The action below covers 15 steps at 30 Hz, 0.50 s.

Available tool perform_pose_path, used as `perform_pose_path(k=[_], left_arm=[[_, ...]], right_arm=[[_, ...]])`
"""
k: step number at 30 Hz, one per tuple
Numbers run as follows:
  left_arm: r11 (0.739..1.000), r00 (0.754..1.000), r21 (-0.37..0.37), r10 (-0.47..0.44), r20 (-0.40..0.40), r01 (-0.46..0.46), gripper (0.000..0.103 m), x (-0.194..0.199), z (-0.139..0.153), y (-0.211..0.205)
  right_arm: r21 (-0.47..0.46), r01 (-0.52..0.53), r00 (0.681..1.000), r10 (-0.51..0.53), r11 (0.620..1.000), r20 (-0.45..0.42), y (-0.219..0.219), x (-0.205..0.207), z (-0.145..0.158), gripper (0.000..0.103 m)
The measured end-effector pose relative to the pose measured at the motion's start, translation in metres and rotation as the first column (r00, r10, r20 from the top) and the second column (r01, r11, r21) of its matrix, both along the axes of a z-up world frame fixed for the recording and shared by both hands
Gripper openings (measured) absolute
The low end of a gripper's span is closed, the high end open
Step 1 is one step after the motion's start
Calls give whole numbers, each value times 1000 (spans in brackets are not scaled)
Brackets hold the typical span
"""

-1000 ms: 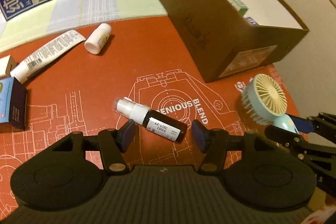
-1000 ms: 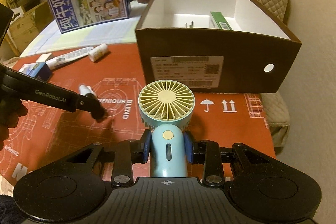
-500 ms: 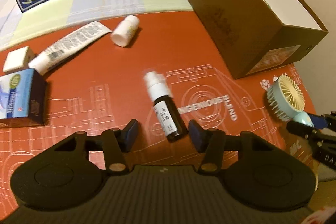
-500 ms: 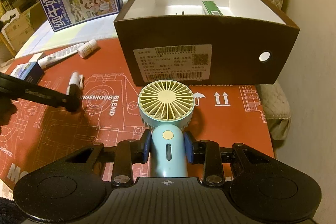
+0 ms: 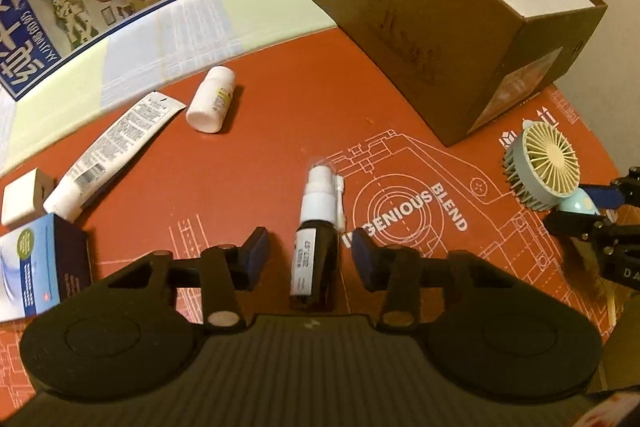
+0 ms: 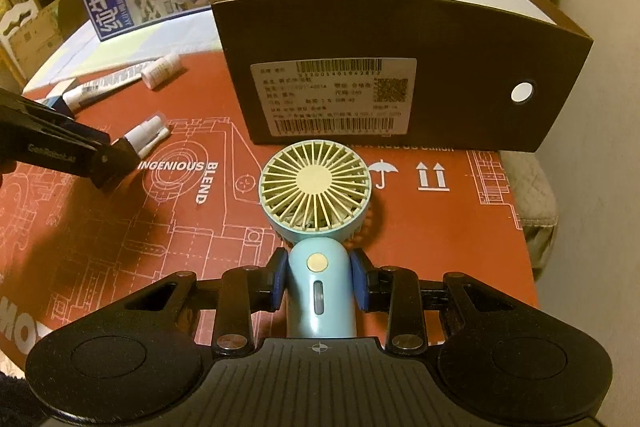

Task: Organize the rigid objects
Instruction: 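Grasp the black spray bottle upright with the left tool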

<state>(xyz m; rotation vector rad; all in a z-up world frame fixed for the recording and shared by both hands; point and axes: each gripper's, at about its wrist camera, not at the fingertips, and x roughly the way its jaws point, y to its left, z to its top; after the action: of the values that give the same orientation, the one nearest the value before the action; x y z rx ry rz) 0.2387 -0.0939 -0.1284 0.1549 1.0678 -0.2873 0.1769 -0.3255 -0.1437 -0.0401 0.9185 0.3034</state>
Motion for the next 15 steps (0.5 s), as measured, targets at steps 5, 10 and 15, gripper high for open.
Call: perform_pose_path(k=[5,10,15], left_arm=[[1000,1000,-2,-14,-4,14,19,0,-2,-3],[1000,1000,11,-16,-12,16,19,-10,0,-7],[1000,1000,2,-15,-27,15,19,-24,2,-10]], right_arm=[[-2,3,1000,-3,1000,4,2,3,0,31],[-47,-13,1000,14,999,21,10,5,-1,31],[-56,-9,1000,10,998,19,12,5,-2,30]])
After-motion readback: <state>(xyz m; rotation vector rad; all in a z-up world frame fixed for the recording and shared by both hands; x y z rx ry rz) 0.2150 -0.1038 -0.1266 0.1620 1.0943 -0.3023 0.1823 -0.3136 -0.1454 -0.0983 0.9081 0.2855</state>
